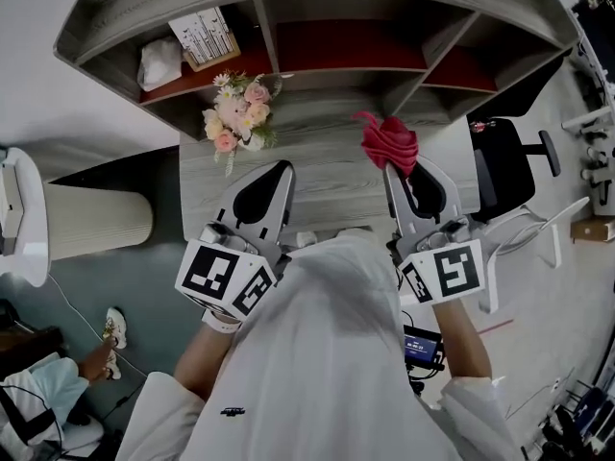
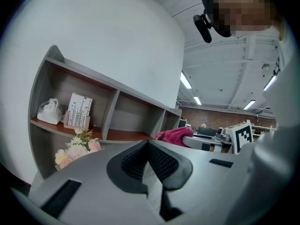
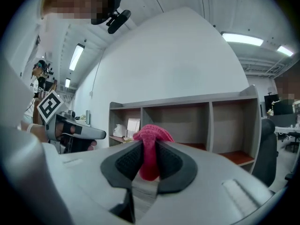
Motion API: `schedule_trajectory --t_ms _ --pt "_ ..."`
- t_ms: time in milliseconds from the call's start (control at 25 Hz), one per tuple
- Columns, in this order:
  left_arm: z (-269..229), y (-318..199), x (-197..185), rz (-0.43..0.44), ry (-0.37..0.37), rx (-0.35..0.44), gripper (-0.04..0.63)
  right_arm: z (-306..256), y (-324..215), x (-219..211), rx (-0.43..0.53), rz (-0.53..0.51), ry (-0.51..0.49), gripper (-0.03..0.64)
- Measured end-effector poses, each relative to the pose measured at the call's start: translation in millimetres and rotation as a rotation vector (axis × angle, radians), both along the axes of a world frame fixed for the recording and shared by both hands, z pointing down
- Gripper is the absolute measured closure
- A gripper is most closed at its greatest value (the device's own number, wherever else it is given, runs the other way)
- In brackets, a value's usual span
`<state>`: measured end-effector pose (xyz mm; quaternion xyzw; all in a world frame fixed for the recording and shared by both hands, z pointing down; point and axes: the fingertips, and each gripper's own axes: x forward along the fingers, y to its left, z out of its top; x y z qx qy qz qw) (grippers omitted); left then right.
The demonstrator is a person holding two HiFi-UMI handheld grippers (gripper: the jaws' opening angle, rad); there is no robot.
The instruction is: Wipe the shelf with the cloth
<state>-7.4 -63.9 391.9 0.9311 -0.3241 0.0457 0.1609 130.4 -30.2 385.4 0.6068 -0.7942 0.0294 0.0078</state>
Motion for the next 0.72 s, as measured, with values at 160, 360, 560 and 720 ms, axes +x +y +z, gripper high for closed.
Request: schedule_trajectory --t_ms 160,360,560,720 --pt "2 4 4 0.011 0.003 -0.009 0.589 1 -3 -7 -0.020 -0.020 0.043 0.535" --pt "7 8 6 0.006 0.013 -0.026 0.589 3 5 0 -0.017 0.004 0.049 0.535" --pt "11 10 5 0.008 0.012 -0.033 0.589 8 13 -2 -0.015 0.018 0.045 0.535" --pt "14 13 4 0.005 0.009 -0.041 0.589 15 18 1 -0.022 0.069 -0.005 0.535"
